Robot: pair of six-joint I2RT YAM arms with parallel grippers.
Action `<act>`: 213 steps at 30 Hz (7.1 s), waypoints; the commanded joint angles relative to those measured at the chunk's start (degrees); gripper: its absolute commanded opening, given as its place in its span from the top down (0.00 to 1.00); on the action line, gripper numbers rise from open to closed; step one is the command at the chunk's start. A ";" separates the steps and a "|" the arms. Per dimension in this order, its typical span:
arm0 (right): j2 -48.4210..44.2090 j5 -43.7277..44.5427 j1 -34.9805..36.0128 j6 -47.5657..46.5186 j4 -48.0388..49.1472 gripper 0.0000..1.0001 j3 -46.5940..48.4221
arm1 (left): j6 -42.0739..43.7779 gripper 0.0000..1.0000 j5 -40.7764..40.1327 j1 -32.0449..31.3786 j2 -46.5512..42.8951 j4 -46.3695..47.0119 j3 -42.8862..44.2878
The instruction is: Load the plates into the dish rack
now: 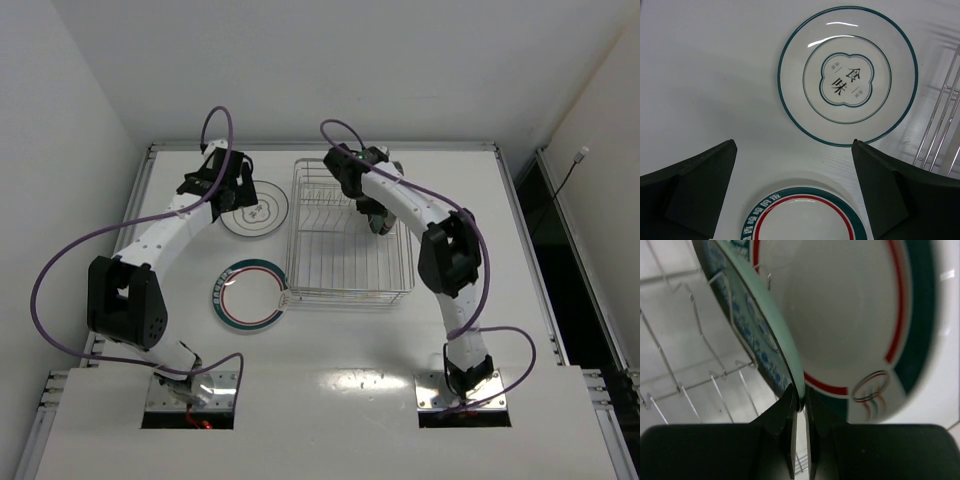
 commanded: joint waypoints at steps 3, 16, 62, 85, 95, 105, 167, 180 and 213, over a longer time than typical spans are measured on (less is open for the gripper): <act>-8.12 -8.45 0.99 1.95 7.95 0.92 -12.54 | 0.21 0.00 -0.50 0.22 -1.93 1.16 0.10; -21.40 -2.13 6.79 -8.41 15.69 0.41 -15.74 | -0.84 0.00 -5.59 0.22 2.11 -1.30 1.25; -57.97 -27.45 6.88 -22.04 35.13 0.26 -57.40 | -4.89 0.44 64.27 25.27 29.27 19.01 -0.34; -58.50 -28.59 6.88 -21.43 32.84 0.26 -55.21 | -16.99 1.00 77.61 28.96 6.87 50.34 -15.69; -59.02 -33.23 6.88 -21.95 34.59 0.38 -54.68 | -41.67 1.00 88.52 28.96 6.76 91.99 -24.75; -55.96 -46.07 5.21 -21.08 47.86 0.31 -51.52 | -79.15 1.00 90.02 28.09 18.55 140.29 -24.42; -24.23 -11.10 -7.27 -13.69 22.82 1.00 -23.39 | 0.30 0.01 42.39 12.70 2.91 15.41 -3.76; -16.75 -20.49 -7.27 -14.22 23.96 0.95 -22.51 | -1.46 0.01 27.89 14.10 12.56 0.58 3.43; -55.76 -28.50 -4.46 -21.25 28.27 0.29 -41.75 | -3.39 0.07 36.76 22.54 19.61 -1.56 -1.48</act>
